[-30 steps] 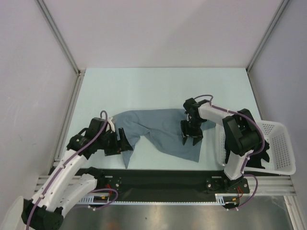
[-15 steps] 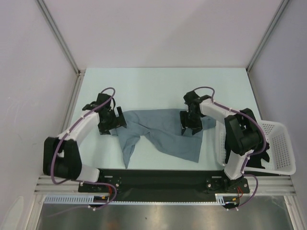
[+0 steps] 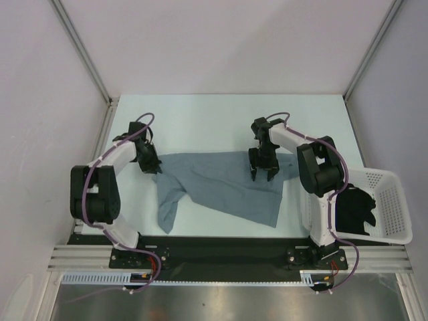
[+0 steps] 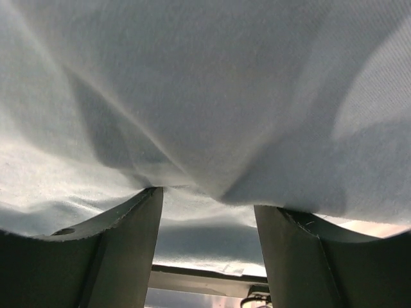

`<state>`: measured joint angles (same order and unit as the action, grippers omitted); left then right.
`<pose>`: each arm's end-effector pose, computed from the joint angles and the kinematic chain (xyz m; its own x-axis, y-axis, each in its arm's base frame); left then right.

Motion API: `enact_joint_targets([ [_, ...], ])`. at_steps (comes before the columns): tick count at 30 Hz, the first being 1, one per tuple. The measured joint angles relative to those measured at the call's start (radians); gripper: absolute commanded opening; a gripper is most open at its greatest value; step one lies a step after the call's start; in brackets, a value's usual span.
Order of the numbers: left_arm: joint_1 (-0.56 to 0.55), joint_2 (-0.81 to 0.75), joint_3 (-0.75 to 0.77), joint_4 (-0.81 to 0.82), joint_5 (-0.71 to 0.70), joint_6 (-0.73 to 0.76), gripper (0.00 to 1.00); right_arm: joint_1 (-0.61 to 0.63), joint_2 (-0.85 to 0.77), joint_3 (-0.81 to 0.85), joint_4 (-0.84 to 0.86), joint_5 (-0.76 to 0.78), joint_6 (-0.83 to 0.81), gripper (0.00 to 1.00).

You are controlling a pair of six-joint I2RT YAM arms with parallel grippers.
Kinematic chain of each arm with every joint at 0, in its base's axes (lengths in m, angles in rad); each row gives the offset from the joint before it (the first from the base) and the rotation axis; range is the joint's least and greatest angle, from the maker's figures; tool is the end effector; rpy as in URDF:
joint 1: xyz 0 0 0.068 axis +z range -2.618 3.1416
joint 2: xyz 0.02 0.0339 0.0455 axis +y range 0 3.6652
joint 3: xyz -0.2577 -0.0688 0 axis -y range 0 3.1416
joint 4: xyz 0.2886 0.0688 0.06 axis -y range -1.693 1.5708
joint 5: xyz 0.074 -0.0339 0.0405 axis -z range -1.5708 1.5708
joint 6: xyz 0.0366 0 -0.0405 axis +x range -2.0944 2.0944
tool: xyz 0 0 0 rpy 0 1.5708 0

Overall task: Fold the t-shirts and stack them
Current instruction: Flatten the tshirt out

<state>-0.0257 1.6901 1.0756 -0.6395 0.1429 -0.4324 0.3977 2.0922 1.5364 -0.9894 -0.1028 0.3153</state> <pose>0.3552 -0.0143 0.1473 -0.8917 -0.3920 -0.2261 -0.3347 0.9076 -0.2534 0.3931 0.1692 0.1253 -0.9964 -0.0840 0.0075 -0.0828 0.9910 0.1055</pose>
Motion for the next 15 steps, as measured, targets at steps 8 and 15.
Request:
enact_joint_targets([
  [8, -0.055, -0.458, 0.004, -0.101, -0.22, 0.032, 0.02, -0.001, 0.031, 0.037, -0.039, -0.002, -0.006, 0.65],
  [15, -0.228, -0.31, 0.087, -0.111, -0.241, 0.047, 0.64, -0.023, 0.013, 0.009, -0.013, -0.042, -0.004, 0.65],
])
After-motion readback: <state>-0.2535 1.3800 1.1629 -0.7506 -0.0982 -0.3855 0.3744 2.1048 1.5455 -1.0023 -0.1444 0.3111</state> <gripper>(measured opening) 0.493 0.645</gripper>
